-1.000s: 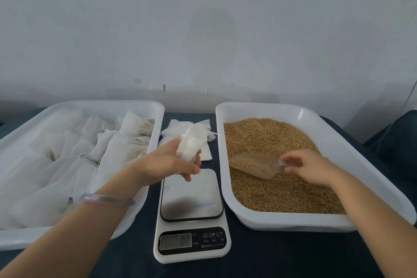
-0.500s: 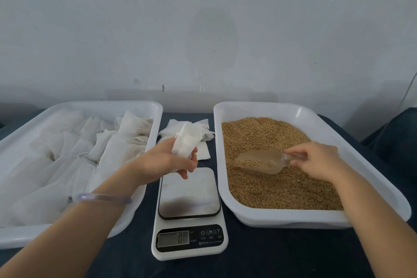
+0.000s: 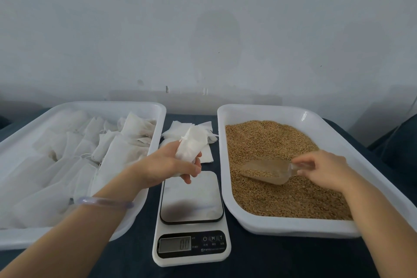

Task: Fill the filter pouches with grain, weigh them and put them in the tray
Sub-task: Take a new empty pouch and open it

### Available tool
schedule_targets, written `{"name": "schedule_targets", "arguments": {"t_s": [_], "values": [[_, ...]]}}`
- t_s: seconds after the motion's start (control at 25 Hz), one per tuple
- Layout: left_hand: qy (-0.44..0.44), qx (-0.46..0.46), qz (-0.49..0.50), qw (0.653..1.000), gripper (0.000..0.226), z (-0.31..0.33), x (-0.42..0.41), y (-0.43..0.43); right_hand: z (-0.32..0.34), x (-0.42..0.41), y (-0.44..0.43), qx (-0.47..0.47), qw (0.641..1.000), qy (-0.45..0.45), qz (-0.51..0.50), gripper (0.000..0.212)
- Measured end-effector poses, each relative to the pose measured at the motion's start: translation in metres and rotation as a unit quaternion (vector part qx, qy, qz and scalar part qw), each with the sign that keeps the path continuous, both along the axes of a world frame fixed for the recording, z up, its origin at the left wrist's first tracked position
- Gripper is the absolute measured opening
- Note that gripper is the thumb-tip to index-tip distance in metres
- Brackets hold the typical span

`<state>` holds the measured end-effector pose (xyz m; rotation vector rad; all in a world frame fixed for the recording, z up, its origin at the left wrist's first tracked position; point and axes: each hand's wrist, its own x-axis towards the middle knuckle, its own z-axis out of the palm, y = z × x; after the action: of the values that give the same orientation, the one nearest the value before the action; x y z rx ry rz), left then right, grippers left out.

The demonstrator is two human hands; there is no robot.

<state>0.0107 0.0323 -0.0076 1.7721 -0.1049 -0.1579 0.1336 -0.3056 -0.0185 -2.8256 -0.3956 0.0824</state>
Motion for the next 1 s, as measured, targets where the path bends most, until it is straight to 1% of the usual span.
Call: {"name": "schedule_targets", "arguments": {"t_s": [0.12,0.24,0.4,0.56,0.64,0.72,0.84,0.92,1.0], "values": [[0.003,0.0,0.0,1.0,0.031,0.0,0.0,0.001,0.002,-0.001,0.0,0.024,1.0,0.006,-0.011,0.031],[0.001,0.005,0.0,1.0,0.029,0.001,-0.001,0.0,0.002,-0.002,-0.004,0.036,0.999,0.034,-0.007,0.032],[0.005,-0.005,0.025,1.0,0.032,0.01,-0.002,-0.006,0.006,-0.002,-0.004,0.092,0.994,0.051,-0.001,0.032],[-0.043,0.048,0.015,0.998,0.021,0.028,0.008,-0.041,0.012,-0.009,0.002,0.13,0.991,0.024,-0.004,0.036],[-0.067,0.069,0.031,0.995,0.029,0.027,0.017,-0.069,0.019,-0.016,0.004,0.147,0.989,0.011,-0.003,0.037],[-0.084,0.108,0.064,0.989,0.039,0.02,0.027,-0.09,0.031,-0.022,0.0,0.144,0.99,-0.004,-0.002,0.036],[-0.114,0.167,0.114,0.973,0.037,0.008,0.036,-0.101,0.062,-0.03,-0.019,0.106,0.993,-0.043,-0.002,0.032],[-0.153,0.212,0.142,0.955,0.031,0.001,0.039,-0.105,0.083,-0.038,-0.035,0.115,0.991,-0.063,0.002,0.027],[-0.186,0.238,0.167,0.939,0.028,-0.006,0.04,-0.109,0.099,-0.048,-0.046,0.125,0.99,-0.066,0.019,0.026]]}}
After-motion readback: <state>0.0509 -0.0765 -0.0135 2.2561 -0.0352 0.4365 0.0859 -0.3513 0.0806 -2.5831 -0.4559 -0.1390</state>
